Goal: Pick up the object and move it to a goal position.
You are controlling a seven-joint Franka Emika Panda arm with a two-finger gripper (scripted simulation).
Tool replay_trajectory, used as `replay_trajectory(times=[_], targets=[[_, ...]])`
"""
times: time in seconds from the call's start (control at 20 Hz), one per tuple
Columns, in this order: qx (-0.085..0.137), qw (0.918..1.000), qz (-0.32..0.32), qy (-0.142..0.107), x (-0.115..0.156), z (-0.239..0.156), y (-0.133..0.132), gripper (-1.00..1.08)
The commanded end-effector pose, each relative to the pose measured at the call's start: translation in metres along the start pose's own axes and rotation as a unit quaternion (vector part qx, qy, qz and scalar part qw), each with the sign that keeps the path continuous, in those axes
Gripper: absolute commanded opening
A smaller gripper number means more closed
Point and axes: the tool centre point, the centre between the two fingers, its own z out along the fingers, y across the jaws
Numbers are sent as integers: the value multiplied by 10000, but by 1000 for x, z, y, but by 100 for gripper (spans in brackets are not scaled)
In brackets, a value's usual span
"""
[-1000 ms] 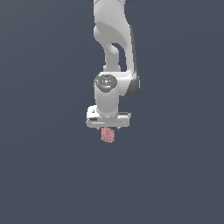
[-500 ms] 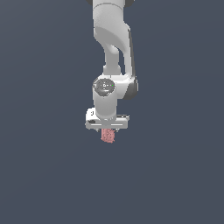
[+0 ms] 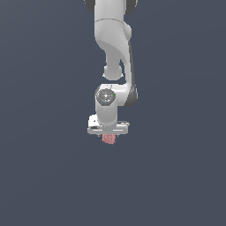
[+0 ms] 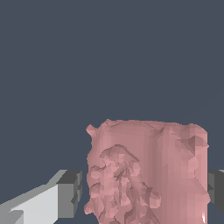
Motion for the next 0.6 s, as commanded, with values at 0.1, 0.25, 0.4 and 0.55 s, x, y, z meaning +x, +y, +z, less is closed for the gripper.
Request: replay_trajectory(times=[0.1,0.25,0.4,0.55], targets=[[0,10000,2,8,1,6,0,100],[0,10000,2,8,1,6,0,-100],[0,10000,2,8,1,6,0,-100],[0,10000,2,8,1,6,0,-100]])
